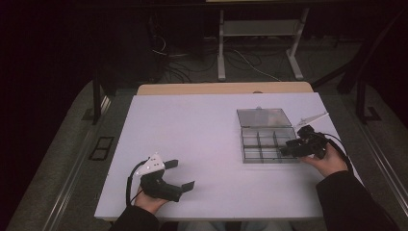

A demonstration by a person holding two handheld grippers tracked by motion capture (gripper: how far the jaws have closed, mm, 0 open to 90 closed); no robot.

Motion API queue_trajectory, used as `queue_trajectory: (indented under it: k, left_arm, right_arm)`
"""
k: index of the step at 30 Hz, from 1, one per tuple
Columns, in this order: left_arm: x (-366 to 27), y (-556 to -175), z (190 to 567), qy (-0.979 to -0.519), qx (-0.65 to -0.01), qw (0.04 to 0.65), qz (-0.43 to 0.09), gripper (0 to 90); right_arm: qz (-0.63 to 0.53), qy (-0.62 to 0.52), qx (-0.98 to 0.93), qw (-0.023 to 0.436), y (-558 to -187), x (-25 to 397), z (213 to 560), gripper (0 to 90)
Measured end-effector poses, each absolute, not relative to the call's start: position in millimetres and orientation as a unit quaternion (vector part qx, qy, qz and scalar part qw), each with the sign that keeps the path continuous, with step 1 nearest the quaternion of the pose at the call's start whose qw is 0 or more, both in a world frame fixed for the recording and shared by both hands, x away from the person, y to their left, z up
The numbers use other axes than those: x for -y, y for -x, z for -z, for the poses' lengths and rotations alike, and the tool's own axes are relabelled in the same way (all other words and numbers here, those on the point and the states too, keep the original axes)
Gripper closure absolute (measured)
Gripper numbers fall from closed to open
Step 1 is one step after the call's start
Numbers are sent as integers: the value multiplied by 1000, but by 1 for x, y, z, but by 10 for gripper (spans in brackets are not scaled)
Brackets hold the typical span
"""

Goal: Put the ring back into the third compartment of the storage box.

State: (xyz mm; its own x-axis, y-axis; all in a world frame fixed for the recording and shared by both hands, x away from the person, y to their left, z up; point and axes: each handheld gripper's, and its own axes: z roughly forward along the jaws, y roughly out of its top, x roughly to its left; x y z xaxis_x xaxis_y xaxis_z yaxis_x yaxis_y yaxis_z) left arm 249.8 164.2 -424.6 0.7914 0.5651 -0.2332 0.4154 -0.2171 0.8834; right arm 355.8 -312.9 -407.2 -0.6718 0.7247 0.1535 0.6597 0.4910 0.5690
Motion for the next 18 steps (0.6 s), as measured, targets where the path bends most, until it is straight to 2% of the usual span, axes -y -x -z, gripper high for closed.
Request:
queue_trajectory:
  k: [4,9,11,12,18]
  left_arm:
    - [-164,-249,424,-776,-316,541,-69,0]
    - [-164,-249,424,-776,-316,542,-69,0]
    - [-164,-249,424,-776,-316,542,-69,0]
    - [-164,-249,424,-776,-316,542,-69,0]
    - [-165,-249,424,-775,-317,543,-70,0]
  right_arm:
    - [-315,-411,-853,65,-349,315,400,340]
    - [-336,-422,-840,61,-341,318,390,123]
    - [-346,-424,-834,64,-336,318,387,80]
    - [-351,-427,-831,64,-334,319,386,8]
    - [-371,-431,-821,52,-322,318,382,0]
